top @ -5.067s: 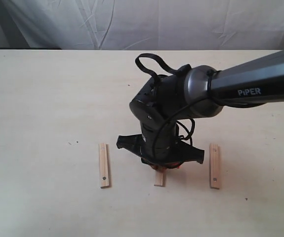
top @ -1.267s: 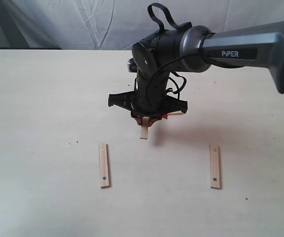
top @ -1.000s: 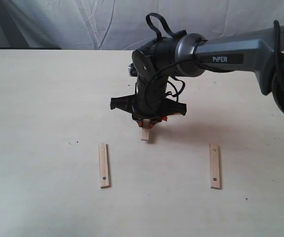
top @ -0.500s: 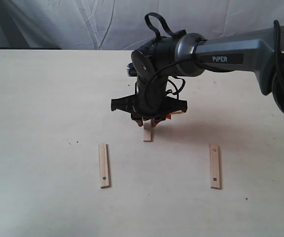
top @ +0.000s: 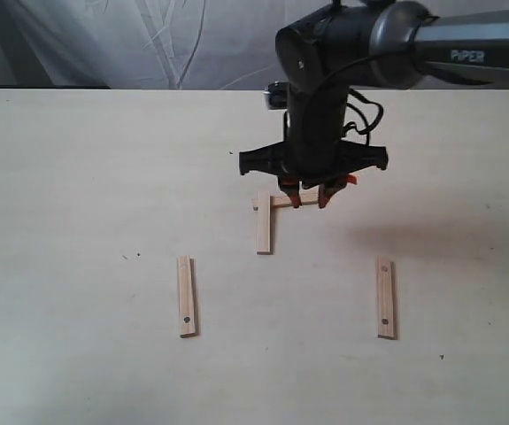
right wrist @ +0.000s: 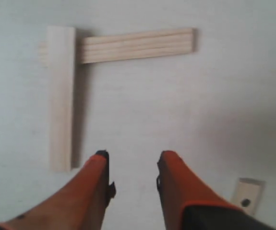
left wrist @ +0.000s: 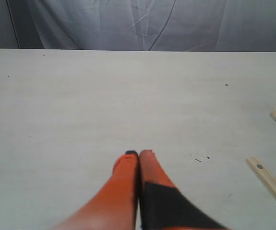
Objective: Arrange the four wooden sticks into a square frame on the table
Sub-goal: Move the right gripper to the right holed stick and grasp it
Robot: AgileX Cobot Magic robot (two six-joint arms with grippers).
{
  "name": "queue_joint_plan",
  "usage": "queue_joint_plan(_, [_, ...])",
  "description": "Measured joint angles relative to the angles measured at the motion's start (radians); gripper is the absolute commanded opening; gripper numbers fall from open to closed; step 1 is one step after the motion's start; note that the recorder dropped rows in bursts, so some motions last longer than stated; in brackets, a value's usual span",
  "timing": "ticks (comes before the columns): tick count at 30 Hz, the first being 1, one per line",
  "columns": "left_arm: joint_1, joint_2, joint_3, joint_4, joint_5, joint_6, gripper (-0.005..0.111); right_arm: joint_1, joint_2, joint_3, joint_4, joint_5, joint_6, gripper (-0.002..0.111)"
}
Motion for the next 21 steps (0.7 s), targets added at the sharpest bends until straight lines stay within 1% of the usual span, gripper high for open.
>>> queue_joint_plan(5, [0.0,0.0,0.0,0.0,0.0,0.0,0.0,-0.031,-0.075,0.113,-0.007,0.02,-0.024,0.035])
queue_joint_plan(7, [0.0,0.0,0.0,0.0,0.0,0.0,0.0,-0.035,-0.113,0.194,-0.007,0.014,-0.028,0.035])
queue_joint_plan(11, [0.0,0.0,0.0,0.0,0.0,0.0,0.0,-0.044,-0.189,0.361,0.0,-0.049,-0.026,0.035])
queue_joint_plan(16, [0.0,0.0,0.0,0.0,0.0,0.0,0.0,-0.046,-0.269,0.533,0.011,-0.143,0.035,0.035])
queue_joint_plan(18, [0.0,0.0,0.0,0.0,0.0,0.0,0.0,-0.046,-0.281,0.584,0.019,-0.183,0.059,0.037])
queue_joint_plan(21, [0.0,0.0,0.0,0.0,0.0,0.0,0.0,-0.046,-0.285,0.64,0.033,-0.247,0.09,0.045])
